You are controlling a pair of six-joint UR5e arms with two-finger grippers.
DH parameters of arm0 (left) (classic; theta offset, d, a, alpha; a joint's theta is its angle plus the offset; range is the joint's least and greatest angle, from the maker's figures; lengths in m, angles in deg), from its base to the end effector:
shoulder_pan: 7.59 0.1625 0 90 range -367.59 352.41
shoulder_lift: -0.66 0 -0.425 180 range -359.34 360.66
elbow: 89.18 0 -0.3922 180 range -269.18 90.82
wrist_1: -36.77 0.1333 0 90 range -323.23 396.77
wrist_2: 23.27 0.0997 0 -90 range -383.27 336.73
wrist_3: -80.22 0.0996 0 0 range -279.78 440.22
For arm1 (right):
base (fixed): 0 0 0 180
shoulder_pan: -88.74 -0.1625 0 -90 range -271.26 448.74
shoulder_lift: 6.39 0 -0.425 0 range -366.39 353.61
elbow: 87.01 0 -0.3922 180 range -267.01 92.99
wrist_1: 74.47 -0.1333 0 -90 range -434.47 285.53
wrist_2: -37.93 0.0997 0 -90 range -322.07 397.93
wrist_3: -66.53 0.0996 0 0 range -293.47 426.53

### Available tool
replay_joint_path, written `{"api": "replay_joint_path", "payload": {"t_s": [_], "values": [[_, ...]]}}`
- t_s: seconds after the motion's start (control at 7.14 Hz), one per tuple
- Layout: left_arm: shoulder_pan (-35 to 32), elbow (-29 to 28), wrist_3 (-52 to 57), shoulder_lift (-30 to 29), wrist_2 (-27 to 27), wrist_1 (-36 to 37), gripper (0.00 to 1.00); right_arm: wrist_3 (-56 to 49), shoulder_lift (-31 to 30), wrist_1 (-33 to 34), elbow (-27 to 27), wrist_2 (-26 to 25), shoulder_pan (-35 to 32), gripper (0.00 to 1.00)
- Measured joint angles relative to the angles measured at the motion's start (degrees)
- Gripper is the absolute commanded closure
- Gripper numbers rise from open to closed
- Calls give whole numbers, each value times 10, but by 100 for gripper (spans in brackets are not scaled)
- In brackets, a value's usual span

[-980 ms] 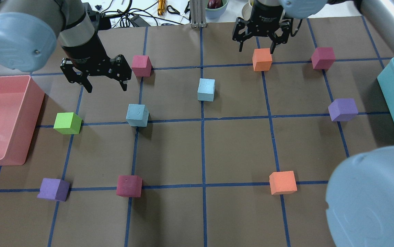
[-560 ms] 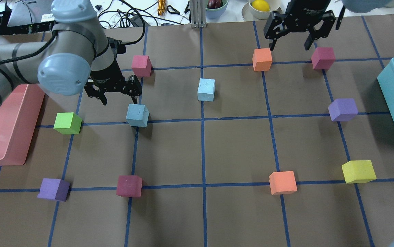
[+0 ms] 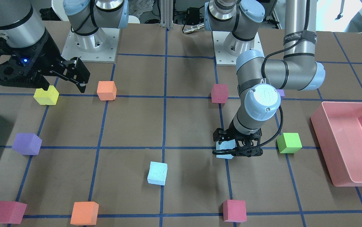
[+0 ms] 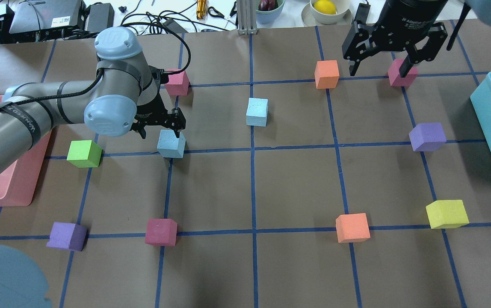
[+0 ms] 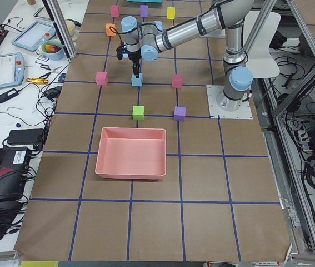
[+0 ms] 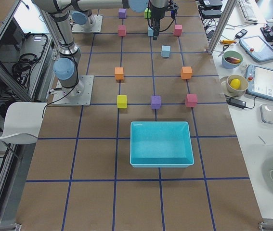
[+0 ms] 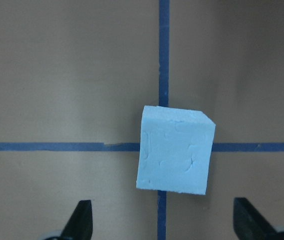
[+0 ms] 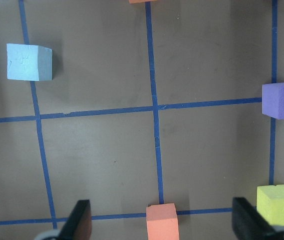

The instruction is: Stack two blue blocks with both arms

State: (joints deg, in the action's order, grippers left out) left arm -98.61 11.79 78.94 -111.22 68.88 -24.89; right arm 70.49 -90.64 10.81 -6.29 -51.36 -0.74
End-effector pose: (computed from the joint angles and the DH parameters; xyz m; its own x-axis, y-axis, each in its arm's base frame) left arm -0.1399 -0.5770 0.2371 -0.9992 -0.0015 -0.0391 -0.0046 0.9970 0.0778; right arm 0.1297 -0.5328 0.5079 -0.9969 0.0784 -0.0109 0.0781 0.9967 0.0216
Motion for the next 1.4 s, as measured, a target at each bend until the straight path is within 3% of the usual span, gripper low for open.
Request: {"api": "replay_joint_path", "payload": {"t_s": [0.14, 0.42, 0.56, 1.12, 1.4], "values": [[-2, 1, 1, -17, -1, 12, 0, 10, 1, 1, 1, -18, -10, 0], [-7, 2, 3, -35, 0, 21, 43, 13, -1, 0, 3, -29, -20, 0], [-8, 2, 5, -39, 0, 24, 59, 11, -1, -2, 4, -30, -19, 0], [-11, -16, 8, -39, -5, 29, 61, 6, -1, -3, 11, -28, -14, 0], [-42, -74, -8, -38, -16, -2, 61, 6, -1, -3, 12, -15, -13, 0]]}}
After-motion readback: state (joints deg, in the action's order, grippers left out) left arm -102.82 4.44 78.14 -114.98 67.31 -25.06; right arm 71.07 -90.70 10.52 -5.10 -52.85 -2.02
